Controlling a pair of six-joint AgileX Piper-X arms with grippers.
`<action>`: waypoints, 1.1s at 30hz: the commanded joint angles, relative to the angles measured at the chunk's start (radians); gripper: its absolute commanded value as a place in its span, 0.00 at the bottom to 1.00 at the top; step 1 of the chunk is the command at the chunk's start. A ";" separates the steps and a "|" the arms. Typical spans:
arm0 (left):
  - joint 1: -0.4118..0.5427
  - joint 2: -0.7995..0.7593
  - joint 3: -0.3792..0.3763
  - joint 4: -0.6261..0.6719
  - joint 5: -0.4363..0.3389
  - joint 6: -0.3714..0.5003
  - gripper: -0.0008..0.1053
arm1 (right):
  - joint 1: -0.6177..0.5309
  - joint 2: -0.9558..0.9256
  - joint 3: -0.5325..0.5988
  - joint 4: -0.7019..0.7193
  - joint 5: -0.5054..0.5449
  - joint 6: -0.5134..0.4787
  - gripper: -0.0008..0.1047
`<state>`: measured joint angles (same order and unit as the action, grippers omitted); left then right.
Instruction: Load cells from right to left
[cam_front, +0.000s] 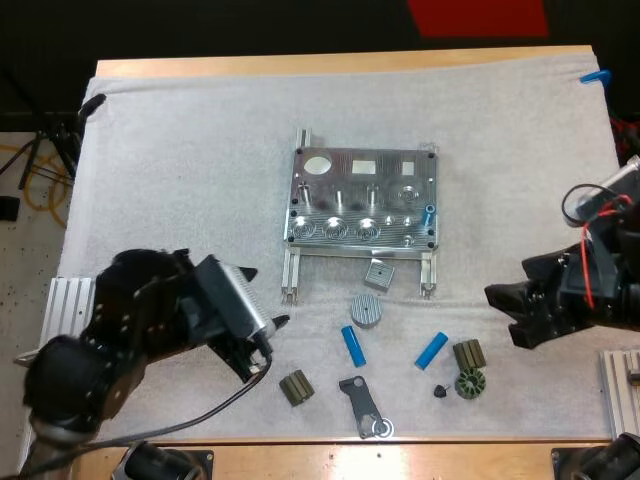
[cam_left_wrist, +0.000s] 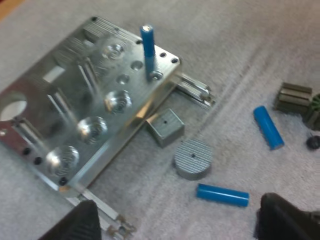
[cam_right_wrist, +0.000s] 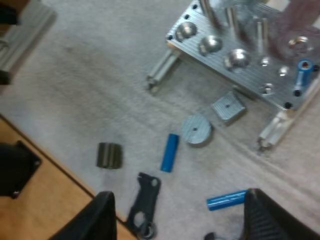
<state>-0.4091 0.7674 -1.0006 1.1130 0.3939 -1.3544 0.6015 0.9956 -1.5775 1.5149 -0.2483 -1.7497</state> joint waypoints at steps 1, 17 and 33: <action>-0.014 0.010 -0.001 -0.013 0.004 -0.010 0.62 | -0.005 -0.012 -0.004 0.017 -0.032 0.000 0.53; -0.108 0.253 0.045 -0.049 0.001 -0.132 0.62 | -0.003 -0.051 -0.004 0.038 -0.041 0.019 0.53; -0.274 0.441 0.066 -0.081 -0.066 0.689 0.62 | -0.003 -0.051 -0.004 0.038 -0.041 0.019 0.53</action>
<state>-0.6794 1.2092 -0.9336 1.0380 0.3407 -0.7117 0.6015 0.9520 -1.5775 1.5386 -0.2789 -1.7312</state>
